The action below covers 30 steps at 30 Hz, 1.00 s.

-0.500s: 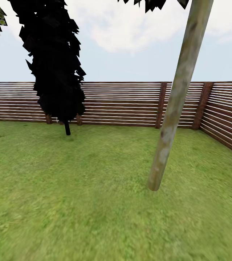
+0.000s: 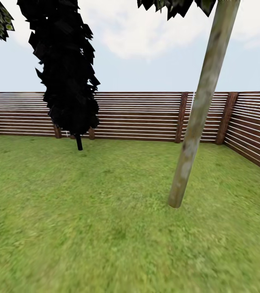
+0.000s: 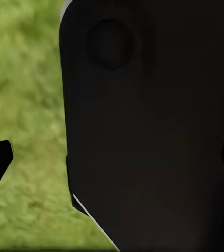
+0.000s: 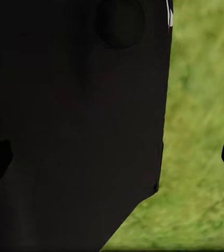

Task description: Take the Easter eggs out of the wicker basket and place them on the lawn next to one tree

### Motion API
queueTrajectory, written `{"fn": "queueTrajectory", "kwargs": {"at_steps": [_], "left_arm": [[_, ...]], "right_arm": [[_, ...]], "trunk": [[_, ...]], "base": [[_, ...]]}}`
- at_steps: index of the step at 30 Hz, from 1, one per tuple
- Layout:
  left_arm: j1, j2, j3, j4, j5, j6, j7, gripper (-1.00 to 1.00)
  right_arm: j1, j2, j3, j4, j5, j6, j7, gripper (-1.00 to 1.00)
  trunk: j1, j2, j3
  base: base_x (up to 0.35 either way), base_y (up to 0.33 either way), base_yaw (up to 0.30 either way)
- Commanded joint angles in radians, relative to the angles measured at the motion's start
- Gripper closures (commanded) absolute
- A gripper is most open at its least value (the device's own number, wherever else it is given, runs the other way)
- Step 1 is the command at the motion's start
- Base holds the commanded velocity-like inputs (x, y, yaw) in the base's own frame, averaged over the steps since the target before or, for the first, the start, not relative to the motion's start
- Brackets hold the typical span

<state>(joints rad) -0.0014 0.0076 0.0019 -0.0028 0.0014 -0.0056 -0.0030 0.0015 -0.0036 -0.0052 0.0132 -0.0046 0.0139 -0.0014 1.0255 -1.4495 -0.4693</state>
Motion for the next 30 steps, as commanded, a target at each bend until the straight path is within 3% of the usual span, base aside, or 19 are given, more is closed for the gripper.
{"fn": "queueTrajectory", "kwargs": {"at_steps": [1, 7, 8, 30], "left_arm": [[0.0, 0.0, 0.0, 0.0, 0.0, -0.001, 0.0, -1.0], [0.0, 0.018, 0.004, -0.003, 0.005, -0.034, 0.006, -1.0], [0.0, 0.019, 0.004, -0.003, 0.005, -0.085, 0.006, -1.0], [0.0, 0.02, 0.004, -0.003, 0.004, -0.088, 0.006, -1.0]], "right_arm": [[0.0, 0.0, 0.001, -0.001, 0.0, 0.001, 0.0, -1.0], [0.0, 0.026, 0.015, -0.035, 0.013, -0.032, -0.001, -1.0], [0.0, 0.027, 0.017, -0.055, 0.015, -0.055, 0.0, -1.0], [0.0, 0.027, 0.019, -0.056, 0.016, -0.059, -0.002, -1.0]], "trunk": [[-0.001, 0.0, -0.001], [-0.001, 0.0, -0.004], [-0.001, 0.0, -0.005], [-0.001, 0.0, -0.019]], "base": [[-0.257, 0.18, 0.018], [-0.077, 0.054, 0.193], [-0.01, 0.007, 0.251], [-0.001, 0.001, 0.271]]}}
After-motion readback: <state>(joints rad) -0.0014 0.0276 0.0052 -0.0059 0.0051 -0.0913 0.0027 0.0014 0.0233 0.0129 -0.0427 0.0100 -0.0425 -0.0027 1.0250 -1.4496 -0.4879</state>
